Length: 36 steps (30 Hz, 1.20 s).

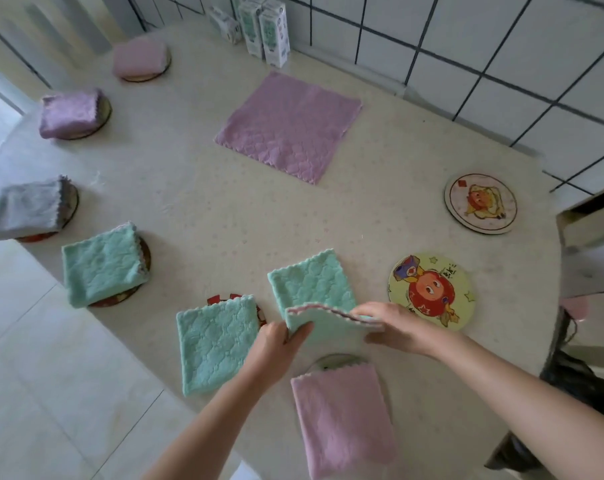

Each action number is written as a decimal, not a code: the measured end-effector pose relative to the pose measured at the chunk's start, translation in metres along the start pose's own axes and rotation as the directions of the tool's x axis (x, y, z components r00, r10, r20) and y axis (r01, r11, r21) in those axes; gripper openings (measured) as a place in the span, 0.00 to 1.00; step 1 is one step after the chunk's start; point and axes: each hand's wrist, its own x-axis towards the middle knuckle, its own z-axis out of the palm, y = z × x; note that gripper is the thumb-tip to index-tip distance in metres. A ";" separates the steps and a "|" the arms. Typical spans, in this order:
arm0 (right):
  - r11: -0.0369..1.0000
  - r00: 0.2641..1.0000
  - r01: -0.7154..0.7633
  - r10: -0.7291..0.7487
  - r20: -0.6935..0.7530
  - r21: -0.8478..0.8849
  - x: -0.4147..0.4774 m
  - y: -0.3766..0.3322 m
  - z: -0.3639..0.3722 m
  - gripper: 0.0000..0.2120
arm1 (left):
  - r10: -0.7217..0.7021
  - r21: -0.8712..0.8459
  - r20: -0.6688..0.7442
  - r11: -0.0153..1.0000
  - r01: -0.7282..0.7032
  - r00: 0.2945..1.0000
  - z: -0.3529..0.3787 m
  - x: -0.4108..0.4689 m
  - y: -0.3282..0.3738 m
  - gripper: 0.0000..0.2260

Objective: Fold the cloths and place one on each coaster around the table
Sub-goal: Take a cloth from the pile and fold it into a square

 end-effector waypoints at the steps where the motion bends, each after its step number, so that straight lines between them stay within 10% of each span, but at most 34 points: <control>1: 0.996 0.999 -0.033 0.033 -0.001 0.084 0.005 -0.002 -0.002 0.20 | -0.059 -0.035 0.007 0.998 0.059 0.998 -0.002 0.006 0.001 0.17; 3: 0.995 0.993 -0.030 0.041 -0.111 0.095 0.016 -0.007 -0.006 0.05 | -0.164 -0.203 0.030 0.965 0.167 0.986 -0.009 0.020 0.006 0.17; 6: 0.997 0.957 -0.035 0.054 -0.285 0.069 0.031 -0.009 -0.008 0.14 | -0.260 -0.487 0.165 0.817 0.308 0.951 -0.017 0.040 0.014 0.11; 15: 0.990 0.940 -0.142 0.142 -0.311 0.021 0.058 -0.012 -0.013 0.22 | -0.433 -0.606 0.410 0.528 0.595 0.803 -0.022 0.059 0.000 0.15; 36: 0.980 0.858 -0.056 0.145 -0.492 0.192 0.108 -0.050 -0.035 0.04 | -0.535 -0.607 0.405 0.450 0.655 0.742 -0.021 0.073 0.002 0.28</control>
